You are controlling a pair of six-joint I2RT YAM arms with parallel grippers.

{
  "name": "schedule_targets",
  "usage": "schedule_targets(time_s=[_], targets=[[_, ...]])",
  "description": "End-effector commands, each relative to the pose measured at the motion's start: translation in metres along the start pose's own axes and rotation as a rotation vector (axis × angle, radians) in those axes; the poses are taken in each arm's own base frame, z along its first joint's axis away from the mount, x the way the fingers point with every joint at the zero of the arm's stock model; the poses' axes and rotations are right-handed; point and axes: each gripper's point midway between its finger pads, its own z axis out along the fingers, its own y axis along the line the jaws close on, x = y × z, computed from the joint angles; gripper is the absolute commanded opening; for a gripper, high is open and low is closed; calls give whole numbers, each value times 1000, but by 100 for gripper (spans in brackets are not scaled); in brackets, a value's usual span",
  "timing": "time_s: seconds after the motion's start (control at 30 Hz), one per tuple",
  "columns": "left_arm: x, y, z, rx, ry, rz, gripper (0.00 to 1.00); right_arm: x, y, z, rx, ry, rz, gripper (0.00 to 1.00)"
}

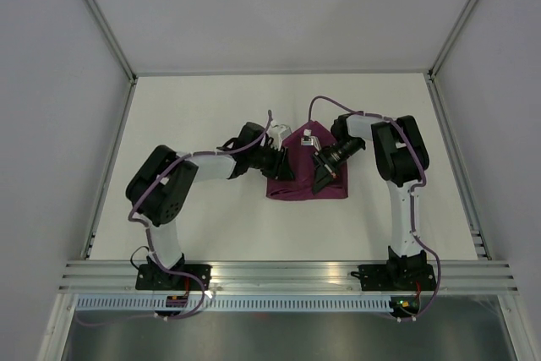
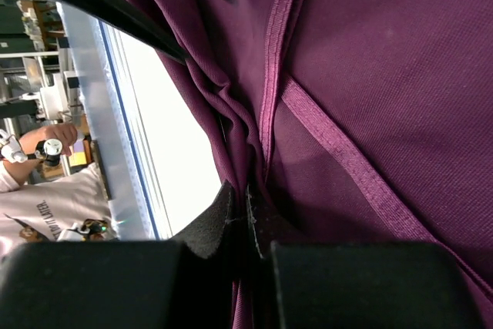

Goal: Fold the napkin, place the utensils inside, and roll it up
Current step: Roll the napkin at the center of the board.

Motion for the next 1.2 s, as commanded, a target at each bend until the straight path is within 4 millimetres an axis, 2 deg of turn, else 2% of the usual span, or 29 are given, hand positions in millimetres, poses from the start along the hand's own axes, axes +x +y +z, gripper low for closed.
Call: schedule_targets(time_s=[0.0, 0.07, 0.1, 0.13, 0.17, 0.2, 0.23, 0.27, 0.3, 0.37, 0.4, 0.47, 0.5, 0.6, 0.77, 0.93, 1.17], targets=[[-54, -6, -27, -107, -229, 221, 36, 20, -62, 4, 176, 129, -92, 1], [-56, -8, -43, -187, -288, 349, 36, 20, -64, 4, 173, 132, -85, 0], [-60, -20, -44, -195, -328, 419, 36, 20, -64, 4, 172, 135, -81, 0], [-49, -17, -47, -228, -328, 498, 39, 20, -64, 4, 172, 136, -80, 0], [-56, -24, -55, -259, -370, 551, 40, 20, -65, 4, 170, 137, -78, 0], [-53, -35, -53, -255, -378, 600, 42, 20, -65, 4, 170, 137, -76, 0], [-51, -38, -54, -266, -383, 657, 48, 20, -65, 4, 171, 138, -76, 0], [-51, -40, -54, -287, -383, 687, 48, 20, -66, 4, 169, 138, -73, 0], [-46, -49, -49, -278, -369, 724, 49, 21, -66, 4, 168, 140, -69, 0], [-44, -52, -43, -313, -349, 798, 49, 21, -66, 4, 163, 140, -62, 0], [-36, -62, -33, -300, -327, 865, 50, 20, -66, 3, 162, 140, -61, 0], [-33, -66, -24, -328, -316, 928, 54, 20, -67, 3, 159, 140, -57, 0], [-26, -74, -16, -316, -301, 967, 54, 21, -68, 3, 159, 142, -56, 0], [-14, -73, 4, -306, -238, 1061, 56, 22, -69, 2, 158, 143, -49, 1], [-4, -67, 22, -340, -185, 1140, 59, 22, -71, 1, 158, 145, -40, 0], [3, -50, 27, -392, -142, 1194, 62, 23, -71, 1, 152, 145, -38, 0], [27, -29, 32, -400, -20, 1236, 63, 24, -71, 0, 136, 149, -28, 0]])
